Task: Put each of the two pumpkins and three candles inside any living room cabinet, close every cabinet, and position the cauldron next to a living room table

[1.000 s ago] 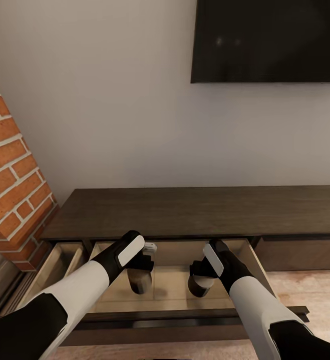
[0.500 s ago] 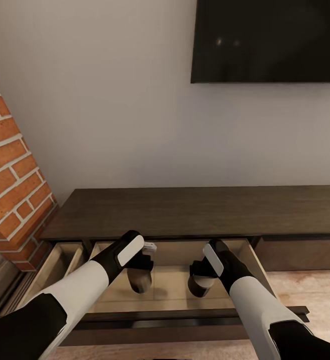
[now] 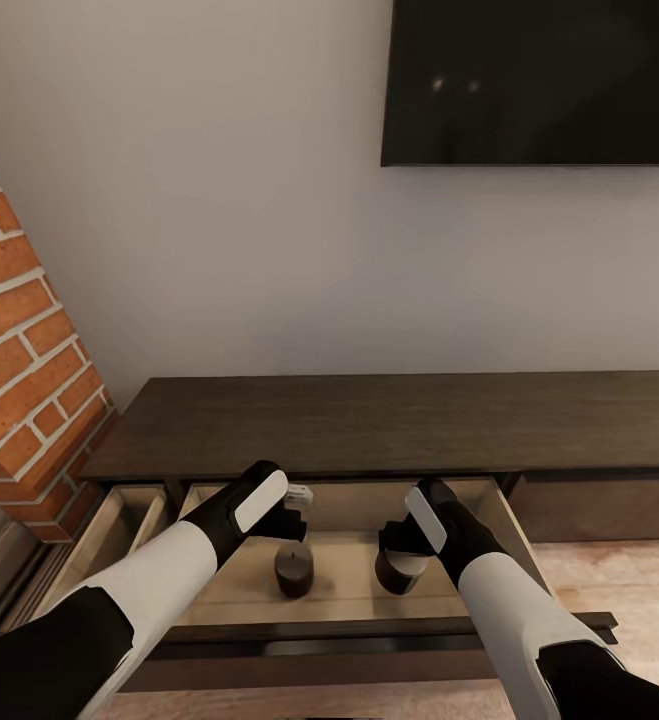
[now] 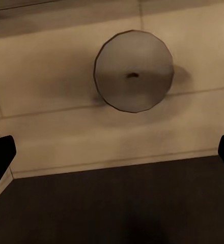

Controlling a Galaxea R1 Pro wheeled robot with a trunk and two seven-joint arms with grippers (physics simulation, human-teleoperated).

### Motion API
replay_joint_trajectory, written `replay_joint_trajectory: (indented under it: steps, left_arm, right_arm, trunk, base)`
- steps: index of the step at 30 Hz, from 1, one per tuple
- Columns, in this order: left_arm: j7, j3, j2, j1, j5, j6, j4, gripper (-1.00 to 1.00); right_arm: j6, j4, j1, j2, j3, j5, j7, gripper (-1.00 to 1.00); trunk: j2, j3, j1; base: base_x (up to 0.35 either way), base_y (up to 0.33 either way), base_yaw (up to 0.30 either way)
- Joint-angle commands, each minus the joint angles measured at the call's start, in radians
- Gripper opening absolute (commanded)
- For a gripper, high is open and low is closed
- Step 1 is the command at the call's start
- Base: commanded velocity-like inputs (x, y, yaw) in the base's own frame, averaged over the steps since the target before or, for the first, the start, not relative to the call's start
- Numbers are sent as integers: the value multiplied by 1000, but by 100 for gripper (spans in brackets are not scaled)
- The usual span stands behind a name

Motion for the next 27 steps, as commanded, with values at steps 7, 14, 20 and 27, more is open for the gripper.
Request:
replay_joint_trajectory:
  steps: [7, 14, 20, 27]
  left_arm:
    - [9, -5, 0, -1, 11, 1, -1, 100]
    - [9, -5, -1, -1, 11, 1, -1, 100]
    - [9, -5, -1, -1, 11, 1, -1, 100]
    - [9, -5, -1, -1, 11, 2, -1, 100]
  right_arm:
    - [2, -1, 0, -1, 4, -11, -10, -100]
    - [2, 0, 0, -1, 3, -10, -9, -100]
    - [1, 0, 0, -1, 3, -8, -10, -100]
    - [-88, 3, 0, -5, 11, -7, -9, -100]
  trunk:
    - [0, -1, 0]
    - [-1, -13, 1]
    - [-1, -13, 1]
    - [-1, -13, 1]
  base:
    - [0, 0, 0]
    - [0, 0, 0]
    - [0, 0, 0]
    - [0, 0, 0]
